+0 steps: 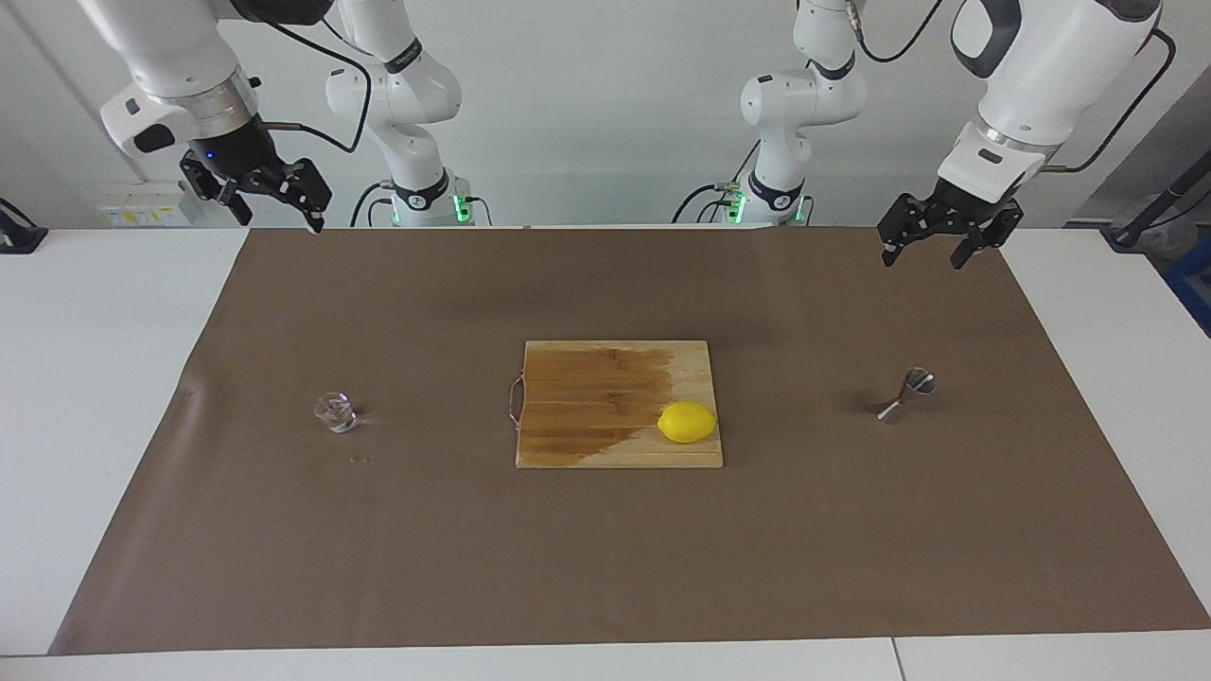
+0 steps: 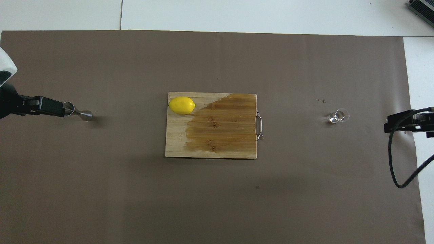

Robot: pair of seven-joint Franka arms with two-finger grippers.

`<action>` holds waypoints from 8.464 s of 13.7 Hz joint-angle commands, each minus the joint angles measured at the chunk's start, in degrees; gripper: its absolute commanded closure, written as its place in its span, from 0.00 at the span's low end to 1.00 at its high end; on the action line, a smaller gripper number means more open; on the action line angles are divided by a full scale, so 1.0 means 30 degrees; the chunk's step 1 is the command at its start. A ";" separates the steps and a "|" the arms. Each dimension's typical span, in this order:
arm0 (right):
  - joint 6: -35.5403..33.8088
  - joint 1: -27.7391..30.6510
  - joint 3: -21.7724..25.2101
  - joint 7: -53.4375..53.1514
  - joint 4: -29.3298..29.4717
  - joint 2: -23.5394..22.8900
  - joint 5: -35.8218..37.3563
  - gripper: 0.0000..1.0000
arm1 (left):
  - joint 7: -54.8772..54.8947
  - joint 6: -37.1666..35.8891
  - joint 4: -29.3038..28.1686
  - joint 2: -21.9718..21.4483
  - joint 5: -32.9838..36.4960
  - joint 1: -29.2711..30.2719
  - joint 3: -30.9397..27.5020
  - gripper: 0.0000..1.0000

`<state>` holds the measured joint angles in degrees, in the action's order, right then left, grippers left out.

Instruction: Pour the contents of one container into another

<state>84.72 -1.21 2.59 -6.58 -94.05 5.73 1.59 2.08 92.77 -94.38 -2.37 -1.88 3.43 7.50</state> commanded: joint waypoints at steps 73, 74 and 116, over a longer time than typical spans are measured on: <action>0.2201 0.0022 0.0279 -0.0384 -0.0583 0.0052 -0.0266 0.00 | -1.9767 -0.9304 0.8051 1.8513 -2.0849 1.0340 0.0604 0.00; 0.2230 0.0022 0.0279 -0.0384 -0.0583 0.0052 -0.0267 0.00 | -1.9767 -0.9159 0.8051 1.8746 -2.0820 1.0311 0.0604 0.00; 0.2230 0.0051 0.0279 -0.0384 -0.0583 0.0052 -0.0267 0.00 | -1.9327 -0.9656 0.6937 1.9129 -1.9442 1.0721 0.1395 0.08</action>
<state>91.26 -1.19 3.55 -7.30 -94.95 4.89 0.68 -56.36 64.18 -73.16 54.79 -60.75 34.19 10.51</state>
